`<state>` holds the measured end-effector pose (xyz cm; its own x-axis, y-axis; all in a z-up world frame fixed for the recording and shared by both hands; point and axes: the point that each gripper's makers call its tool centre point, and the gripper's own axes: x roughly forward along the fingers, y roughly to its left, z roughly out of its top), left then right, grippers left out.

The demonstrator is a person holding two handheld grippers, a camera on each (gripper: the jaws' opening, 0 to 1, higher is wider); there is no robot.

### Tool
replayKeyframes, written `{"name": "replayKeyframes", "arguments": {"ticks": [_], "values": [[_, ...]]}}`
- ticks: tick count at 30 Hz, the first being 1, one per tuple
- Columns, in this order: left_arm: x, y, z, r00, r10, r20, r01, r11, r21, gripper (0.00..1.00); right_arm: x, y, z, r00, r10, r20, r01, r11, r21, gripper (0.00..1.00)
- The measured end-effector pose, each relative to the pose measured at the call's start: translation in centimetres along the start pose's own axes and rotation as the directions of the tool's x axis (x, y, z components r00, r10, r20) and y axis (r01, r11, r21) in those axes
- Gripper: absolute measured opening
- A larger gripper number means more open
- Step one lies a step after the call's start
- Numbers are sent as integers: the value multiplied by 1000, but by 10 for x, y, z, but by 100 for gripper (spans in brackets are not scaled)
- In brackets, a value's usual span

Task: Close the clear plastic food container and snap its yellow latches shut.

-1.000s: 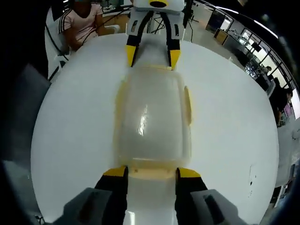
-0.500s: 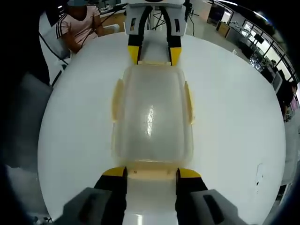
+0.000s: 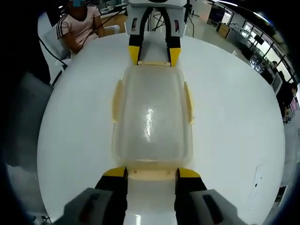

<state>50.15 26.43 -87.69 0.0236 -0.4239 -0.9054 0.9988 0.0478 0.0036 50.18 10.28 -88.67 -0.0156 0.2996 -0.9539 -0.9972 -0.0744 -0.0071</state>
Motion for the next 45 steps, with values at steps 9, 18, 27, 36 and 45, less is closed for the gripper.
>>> {"name": "replayKeyframes", "arguments": {"ticks": [9,18,27,36,45], "values": [[-29,-6,14,999,51,-3,-51,999,1,36,-35,3,12,1000,-23,21,23,1000,-8,37],[-67,-7,33,996,89,15,-89,996,13,36,-77,8,25,997,-50,56,50,999,0,37],[-85,-3,48,994,102,32,-103,994,41,36,-95,8,24,995,-78,55,77,997,22,37],[-89,-3,57,992,119,48,-120,992,31,36,-104,6,20,996,-77,55,77,997,13,37],[-89,-10,64,989,146,17,-147,989,16,36,-111,10,15,994,-87,72,89,996,-25,37]]}}
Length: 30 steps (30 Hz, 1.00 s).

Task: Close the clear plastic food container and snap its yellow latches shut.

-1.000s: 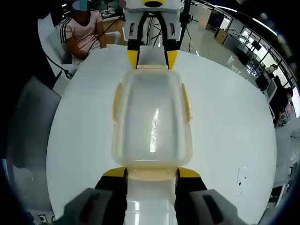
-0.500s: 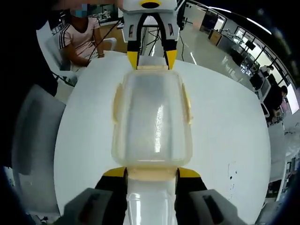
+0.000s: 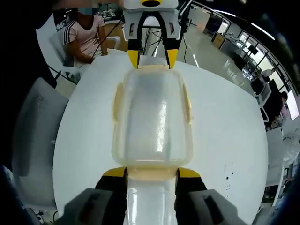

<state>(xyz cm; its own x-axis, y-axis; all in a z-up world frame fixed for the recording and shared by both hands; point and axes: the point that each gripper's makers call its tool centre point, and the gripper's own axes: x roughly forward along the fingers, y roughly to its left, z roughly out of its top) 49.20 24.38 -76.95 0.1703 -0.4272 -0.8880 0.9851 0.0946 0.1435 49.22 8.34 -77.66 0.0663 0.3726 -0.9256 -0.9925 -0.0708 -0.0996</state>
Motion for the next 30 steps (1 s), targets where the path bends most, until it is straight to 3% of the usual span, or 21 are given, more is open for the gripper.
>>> {"name": "replayKeyframes", "arguments": {"ticks": [11,18,30], "values": [[8,-11,28,1000,16,4,-16,1000,10,36,-14,12,-25,1000,-2,13,2,1000,2,37],[17,-13,47,999,36,11,-36,999,20,36,-20,12,-47,1000,-12,7,12,1000,-3,36],[27,-13,70,999,42,7,-42,999,10,36,-31,10,-68,1000,-13,15,13,1000,-11,37]]}}
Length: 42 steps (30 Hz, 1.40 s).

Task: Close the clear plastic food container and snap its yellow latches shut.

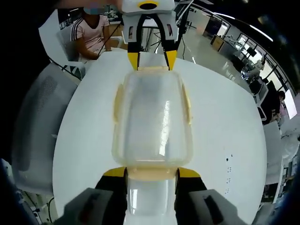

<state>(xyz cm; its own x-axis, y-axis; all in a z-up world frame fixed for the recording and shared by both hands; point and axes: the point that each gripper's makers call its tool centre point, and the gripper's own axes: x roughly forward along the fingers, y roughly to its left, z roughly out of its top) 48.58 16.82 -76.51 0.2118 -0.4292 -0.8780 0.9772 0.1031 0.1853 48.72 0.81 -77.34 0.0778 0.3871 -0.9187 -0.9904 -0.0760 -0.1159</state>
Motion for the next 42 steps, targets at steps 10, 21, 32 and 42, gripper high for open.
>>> {"name": "replayKeyframes", "arguments": {"ticks": [10,21,32,42], "values": [[11,0,14,1000,1,-15,-1,1000,0,36,-1,-1,-18,1000,5,-2,-5,1000,-6,37],[22,1,25,1000,1,-18,-1,1000,0,36,-2,-3,-34,1000,7,3,-7,1000,-2,37],[36,-2,43,1000,3,-22,-3,1000,3,36,-6,-1,-56,1000,5,1,-5,1000,-4,37],[49,-2,58,1000,5,-13,-5,1000,-2,36,-10,-3,-76,1000,-3,-10,3,1000,-10,37]]}}
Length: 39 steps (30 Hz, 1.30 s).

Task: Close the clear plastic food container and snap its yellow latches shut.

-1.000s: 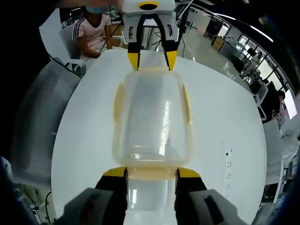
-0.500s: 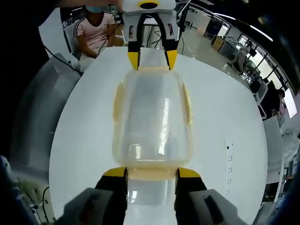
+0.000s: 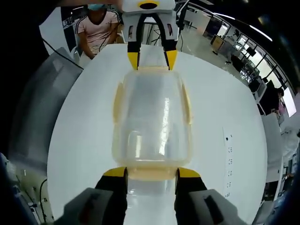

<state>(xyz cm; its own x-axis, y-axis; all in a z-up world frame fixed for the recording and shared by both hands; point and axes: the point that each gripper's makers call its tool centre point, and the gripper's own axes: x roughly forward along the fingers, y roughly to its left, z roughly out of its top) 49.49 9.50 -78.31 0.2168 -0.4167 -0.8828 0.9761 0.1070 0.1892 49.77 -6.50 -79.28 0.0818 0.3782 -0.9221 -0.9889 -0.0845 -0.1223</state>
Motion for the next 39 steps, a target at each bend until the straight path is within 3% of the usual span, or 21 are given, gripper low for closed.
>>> {"name": "replayKeyframes", "arguments": {"ticks": [30,39], "values": [[49,-5,47,999,-42,30,42,999,-7,36,-5,2,-68,999,18,-42,-17,1000,25,37],[58,-9,53,998,-48,32,48,999,-12,36,0,6,-81,997,27,-76,-26,999,20,37]]}}
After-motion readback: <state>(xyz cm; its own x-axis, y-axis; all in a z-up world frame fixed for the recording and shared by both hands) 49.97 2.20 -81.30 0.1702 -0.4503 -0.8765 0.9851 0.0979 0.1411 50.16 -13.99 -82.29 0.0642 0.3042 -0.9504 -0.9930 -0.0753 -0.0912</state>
